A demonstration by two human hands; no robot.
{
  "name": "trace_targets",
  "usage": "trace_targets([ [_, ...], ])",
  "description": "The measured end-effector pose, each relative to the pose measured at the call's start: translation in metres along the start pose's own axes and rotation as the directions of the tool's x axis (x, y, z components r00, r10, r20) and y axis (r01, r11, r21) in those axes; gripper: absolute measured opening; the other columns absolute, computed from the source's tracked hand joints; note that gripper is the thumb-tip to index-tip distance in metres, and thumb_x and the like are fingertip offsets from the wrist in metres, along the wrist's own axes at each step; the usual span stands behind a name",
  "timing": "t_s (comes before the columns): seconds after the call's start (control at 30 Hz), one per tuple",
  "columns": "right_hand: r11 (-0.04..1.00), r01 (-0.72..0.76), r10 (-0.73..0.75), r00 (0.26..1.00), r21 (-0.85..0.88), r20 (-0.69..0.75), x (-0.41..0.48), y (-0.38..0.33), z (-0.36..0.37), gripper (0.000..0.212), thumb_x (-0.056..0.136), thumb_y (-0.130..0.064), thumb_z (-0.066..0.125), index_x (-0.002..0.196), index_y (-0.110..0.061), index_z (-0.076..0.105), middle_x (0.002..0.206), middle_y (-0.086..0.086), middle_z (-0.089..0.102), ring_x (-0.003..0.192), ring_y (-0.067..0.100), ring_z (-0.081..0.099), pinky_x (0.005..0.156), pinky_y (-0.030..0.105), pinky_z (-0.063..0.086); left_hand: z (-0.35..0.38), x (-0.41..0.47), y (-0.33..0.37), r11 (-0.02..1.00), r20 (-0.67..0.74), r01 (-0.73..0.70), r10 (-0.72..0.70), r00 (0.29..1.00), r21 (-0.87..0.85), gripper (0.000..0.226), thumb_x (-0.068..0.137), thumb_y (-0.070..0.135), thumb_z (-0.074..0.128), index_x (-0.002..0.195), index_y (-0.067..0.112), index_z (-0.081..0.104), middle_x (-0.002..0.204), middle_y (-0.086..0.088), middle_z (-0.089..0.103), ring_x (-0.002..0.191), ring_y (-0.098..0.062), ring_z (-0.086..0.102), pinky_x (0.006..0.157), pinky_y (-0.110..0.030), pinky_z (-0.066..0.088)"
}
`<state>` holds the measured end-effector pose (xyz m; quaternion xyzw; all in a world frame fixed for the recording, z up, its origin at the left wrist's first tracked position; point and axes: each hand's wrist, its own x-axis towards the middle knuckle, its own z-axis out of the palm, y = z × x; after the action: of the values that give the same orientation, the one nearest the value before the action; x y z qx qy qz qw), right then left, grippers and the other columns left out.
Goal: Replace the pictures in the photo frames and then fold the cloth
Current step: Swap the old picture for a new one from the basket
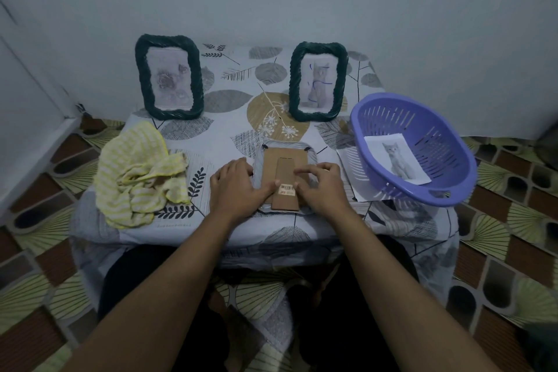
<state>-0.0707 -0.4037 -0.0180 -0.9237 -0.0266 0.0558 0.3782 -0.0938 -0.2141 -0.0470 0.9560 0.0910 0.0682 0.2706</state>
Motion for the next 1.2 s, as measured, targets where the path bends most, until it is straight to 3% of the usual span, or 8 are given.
trace_targets([
  [0.2, 1.0, -0.013, 0.012, 0.999, 0.021, 0.048, 0.001, -0.006, 0.007, 0.03, 0.091, -0.029, 0.068, 0.12, -0.034, 0.067, 0.137, 0.007, 0.034, 0.128, 0.027, 0.043, 0.108, 0.03, 0.034, -0.021, -0.002, -0.01, 0.951, 0.092, 0.08, -0.055, 0.994, -0.3, 0.039, 0.094, 0.052, 0.045, 0.115, 0.024, 0.061, 0.118, 0.009, 0.062, 0.116, -0.02, 0.054, 0.107, -0.044, 0.036],
  [0.43, 0.99, 0.119, -0.132, 0.973, 0.078, 0.189, 0.0, -0.025, 0.016, 0.041, 0.095, -0.036, 0.061, 0.135, -0.036, 0.055, 0.134, 0.009, 0.048, 0.127, 0.028, 0.047, 0.109, 0.045, 0.04, -0.053, -0.01, -0.012, 0.68, 0.037, 0.138, -0.161, 0.986, -0.721, 0.017, 0.102, 0.019, 0.05, 0.111, 0.02, 0.065, 0.1, 0.006, 0.07, 0.087, -0.006, 0.065, 0.074, -0.025, 0.049],
  [0.67, 0.889, -0.057, -0.073, 0.962, 0.455, 0.263, -0.003, -0.043, 0.007, 0.029, 0.1, -0.029, 0.057, 0.128, -0.021, 0.061, 0.12, -0.004, 0.06, 0.11, 0.017, 0.058, 0.076, 0.028, 0.047, -0.064, -0.004, 0.006, 0.58, -0.023, 0.024, -0.073, 0.997, -0.814, 0.023, 0.1, 0.015, 0.056, 0.116, 0.023, 0.07, 0.098, 0.0, 0.072, 0.082, -0.008, 0.063, 0.073, -0.026, 0.05],
  [0.8, 0.745, -0.163, 0.026, 0.976, 0.647, 0.217, -0.001, -0.052, -0.017, 0.029, 0.103, -0.035, 0.047, 0.123, -0.021, 0.065, 0.127, -0.002, 0.061, 0.112, 0.02, 0.057, 0.085, 0.035, 0.047, -0.058, -0.003, 0.03, 0.54, 0.03, -0.002, 0.05, 0.998, -0.842, 0.033, 0.099, 0.018, 0.059, 0.132, 0.022, 0.064, 0.113, -0.009, 0.071, 0.104, -0.013, 0.067, 0.085, -0.02, 0.053],
  [0.93, 0.608, -0.247, 0.042, 0.959, 0.754, 0.281, 0.006, -0.058, -0.044, 0.032, 0.1, -0.042, 0.045, 0.115, -0.022, 0.065, 0.115, -0.004, 0.064, 0.095, 0.02, 0.062, 0.077, 0.037, 0.05, -0.05, -0.006, 0.053, 0.628, 0.046, -0.067, 0.162, 0.986, -0.775, 0.039, 0.097, 0.018, 0.062, 0.134, 0.028, 0.061, 0.105, -0.01, 0.068, 0.098, -0.012, 0.062, 0.084, -0.019, 0.054],
  [1.03, 0.597, -0.251, 0.067, 0.962, 0.762, 0.264, 0.01, -0.059, -0.054, 0.029, 0.103, -0.04, 0.044, 0.108, -0.021, 0.066, 0.109, 0.001, 0.068, 0.092, 0.024, 0.066, 0.077, 0.042, 0.055, -0.042, -0.007, 0.063, 0.72, 0.052, -0.151, 0.252, 0.966, -0.677, 0.031, 0.095, 0.021, 0.065, 0.127, 0.025, 0.068, 0.108, 0.01, 0.07, 0.091, -0.004, 0.062, 0.085, -0.021, 0.051],
  [1.1, 0.577, -0.236, 0.084, 0.969, 0.782, 0.231, 0.012, -0.056, -0.053, 0.03, 0.103, -0.029, 0.046, 0.118, -0.01, 0.064, 0.116, 0.015, 0.071, 0.102, 0.035, 0.069, 0.088, 0.05, 0.057, -0.036, -0.008, 0.061, 0.752, 0.057, -0.172, 0.268, 0.962, -0.636, 0.027, 0.095, 0.022, 0.066, 0.122, 0.023, 0.071, 0.108, 0.017, 0.069, 0.083, 0.006, 0.059, 0.079, -0.013, 0.048],
  [1.2, 0.577, -0.189, 0.096, 0.982, 0.794, 0.164, 0.014, -0.049, -0.049, 0.023, 0.103, -0.01, 0.044, 0.118, -0.005, 0.061, 0.108, 0.021, 0.071, 0.094, 0.034, 0.071, 0.082, 0.046, 0.06, -0.028, -0.008, 0.046, 0.812, 0.067, -0.129, 0.202, 0.977, -0.57, 0.022, 0.095, 0.027, 0.066, 0.115, 0.027, 0.074, 0.106, 0.01, 0.071, 0.084, -0.006, 0.061, 0.076, -0.018, 0.047],
])
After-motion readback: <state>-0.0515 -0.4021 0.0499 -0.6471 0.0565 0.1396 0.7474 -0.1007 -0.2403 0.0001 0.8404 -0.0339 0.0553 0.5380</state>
